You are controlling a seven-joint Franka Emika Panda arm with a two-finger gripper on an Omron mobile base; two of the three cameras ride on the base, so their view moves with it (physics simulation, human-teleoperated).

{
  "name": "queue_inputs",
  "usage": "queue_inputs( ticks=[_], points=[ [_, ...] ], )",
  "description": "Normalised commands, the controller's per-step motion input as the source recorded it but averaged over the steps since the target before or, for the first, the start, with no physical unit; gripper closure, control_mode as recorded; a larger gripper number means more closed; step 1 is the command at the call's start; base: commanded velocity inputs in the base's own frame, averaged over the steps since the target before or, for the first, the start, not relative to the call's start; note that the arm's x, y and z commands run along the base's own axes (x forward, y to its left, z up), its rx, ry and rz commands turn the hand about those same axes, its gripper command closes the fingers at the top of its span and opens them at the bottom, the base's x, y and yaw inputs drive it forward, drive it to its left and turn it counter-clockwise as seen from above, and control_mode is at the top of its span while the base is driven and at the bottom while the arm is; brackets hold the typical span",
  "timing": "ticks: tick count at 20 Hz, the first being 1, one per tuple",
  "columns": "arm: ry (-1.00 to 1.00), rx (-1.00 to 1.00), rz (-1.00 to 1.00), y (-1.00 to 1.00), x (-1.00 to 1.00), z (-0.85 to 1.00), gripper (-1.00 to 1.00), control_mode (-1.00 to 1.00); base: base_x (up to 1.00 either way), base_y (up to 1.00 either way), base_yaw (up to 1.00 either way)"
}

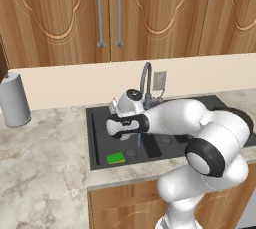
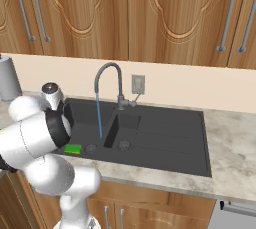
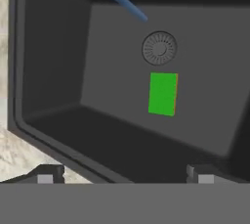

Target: Soak the sponge with water for a few seconds and then drop it inside the sink.

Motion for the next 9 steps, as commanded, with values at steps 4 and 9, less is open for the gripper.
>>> queue_inputs(
  ticks=[4,9],
  points=[
    [0.03,0.0,0.05,0.0,-0.04,0.99,-1.0,-1.0,0.0,0.0,0.0],
    [0.08,0.0,0.02,0.0,-0.09,0.83,-1.0,-1.0,0.0,0.0,0.0]
  ],
)
